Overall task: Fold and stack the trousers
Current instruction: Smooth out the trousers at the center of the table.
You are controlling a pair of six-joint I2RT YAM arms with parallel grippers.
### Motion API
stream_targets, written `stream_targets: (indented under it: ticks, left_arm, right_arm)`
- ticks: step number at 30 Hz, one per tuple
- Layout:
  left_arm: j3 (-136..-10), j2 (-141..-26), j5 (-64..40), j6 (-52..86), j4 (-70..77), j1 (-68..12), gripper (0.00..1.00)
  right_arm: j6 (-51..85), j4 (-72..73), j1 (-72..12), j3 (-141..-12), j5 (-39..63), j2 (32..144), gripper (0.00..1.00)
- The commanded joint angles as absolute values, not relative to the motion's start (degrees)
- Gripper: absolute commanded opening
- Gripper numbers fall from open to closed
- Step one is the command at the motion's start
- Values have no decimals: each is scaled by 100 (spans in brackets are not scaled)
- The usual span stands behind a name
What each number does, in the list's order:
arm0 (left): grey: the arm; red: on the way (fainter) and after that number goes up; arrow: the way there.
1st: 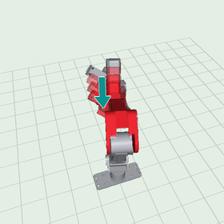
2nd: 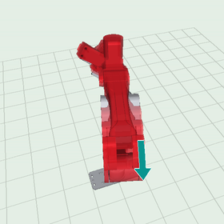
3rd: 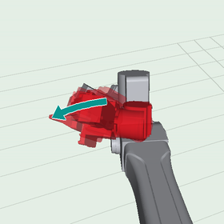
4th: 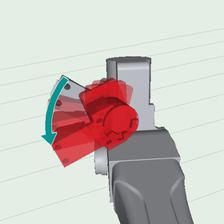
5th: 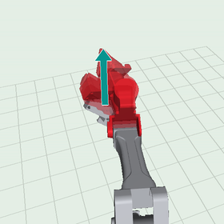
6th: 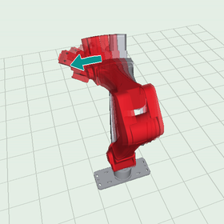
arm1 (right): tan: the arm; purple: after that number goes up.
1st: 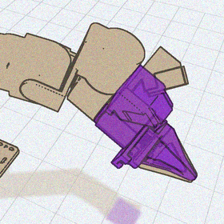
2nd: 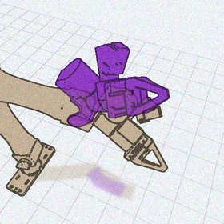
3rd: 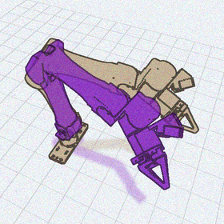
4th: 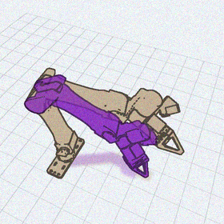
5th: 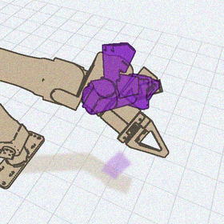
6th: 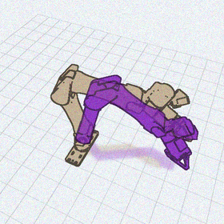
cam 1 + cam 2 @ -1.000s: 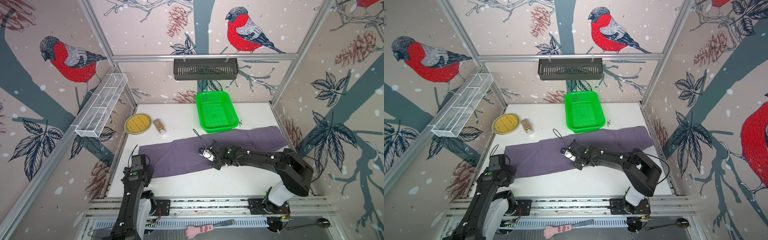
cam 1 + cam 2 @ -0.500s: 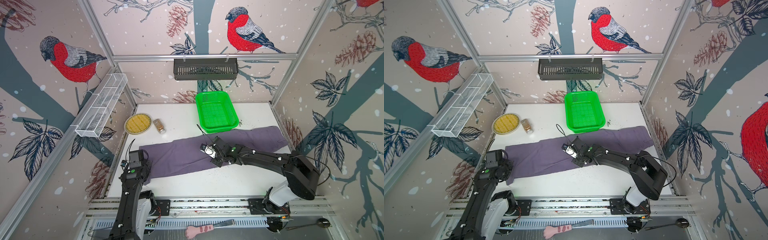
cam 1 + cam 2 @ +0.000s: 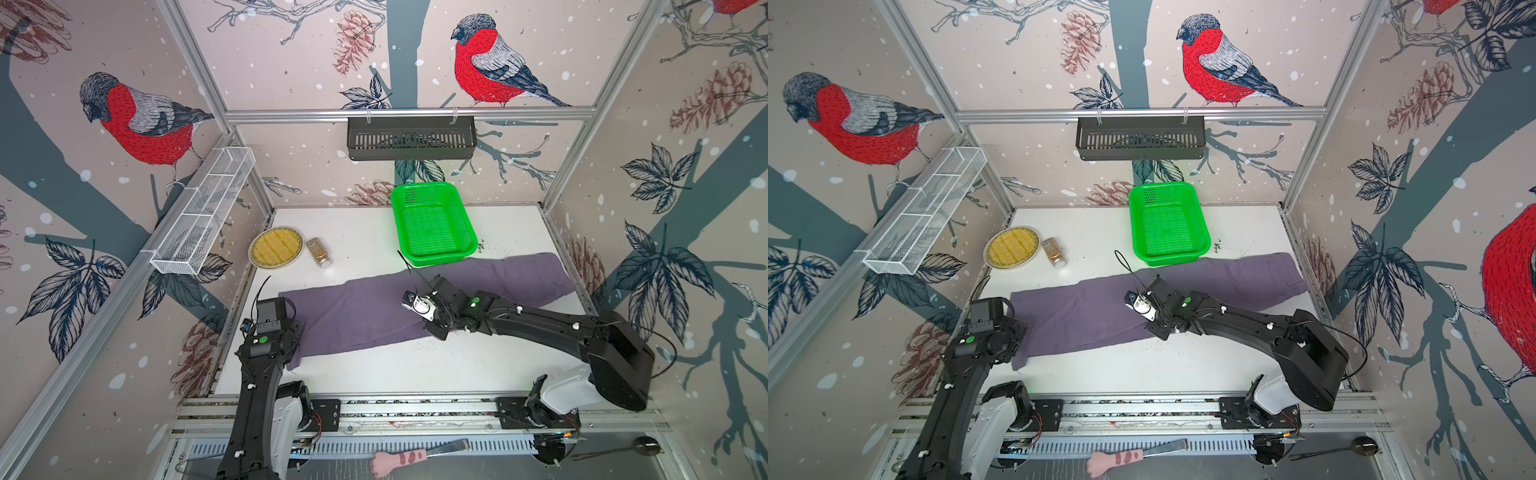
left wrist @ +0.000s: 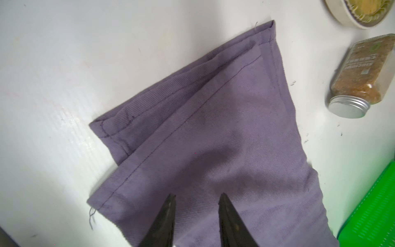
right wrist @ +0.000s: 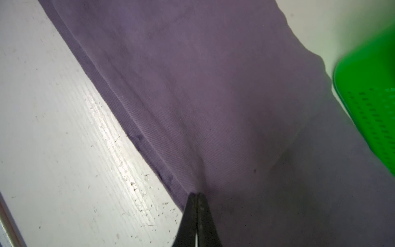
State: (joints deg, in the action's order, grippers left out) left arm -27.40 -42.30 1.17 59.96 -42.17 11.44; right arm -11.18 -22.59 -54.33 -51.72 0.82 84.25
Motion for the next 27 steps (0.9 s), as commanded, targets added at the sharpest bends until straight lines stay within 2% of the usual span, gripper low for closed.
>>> stream_targets:
  ticks: [1, 7, 9, 12, 13, 19, 23, 27]
  left_arm:
    - [-2602, -4278, 44, 5907, -4051, 1152, 36]
    - [-2468, -4483, 47, 5843, -3762, 1151, 37]
    - [-2542, -4517, 120, 5779, -3785, 1151, 37]
    - [-2650, -4511, 248, 5665, -3783, 1151, 42]
    - [-2692, -4517, 304, 5631, -3786, 1151, 44]
    - [-2863, -4750, 239, 5397, -3496, 1158, 47]
    - [-3127, -5235, 143, 5039, -3261, 1160, 56]
    - [-3175, -5883, -179, 4878, -2983, 1160, 56]
  right_arm:
    - [-919, -2417, -5506, -5028, 358, 8385, 0]
    - [-859, -2199, -5551, -4729, 176, 8874, 0]
    - [-825, -2126, -5587, -4742, 76, 8960, 6]
    - [-813, -2059, -5606, -4793, -4, 9010, 28]
    - [-815, -2035, -5599, -4807, 37, 8967, 30]
    - [-798, -2028, -5424, -4925, 573, 8444, 40]
    - [-584, -1686, -4953, -4876, 1111, 7957, 44]
    - [-290, -1641, -4519, -4808, 820, 8042, 45]
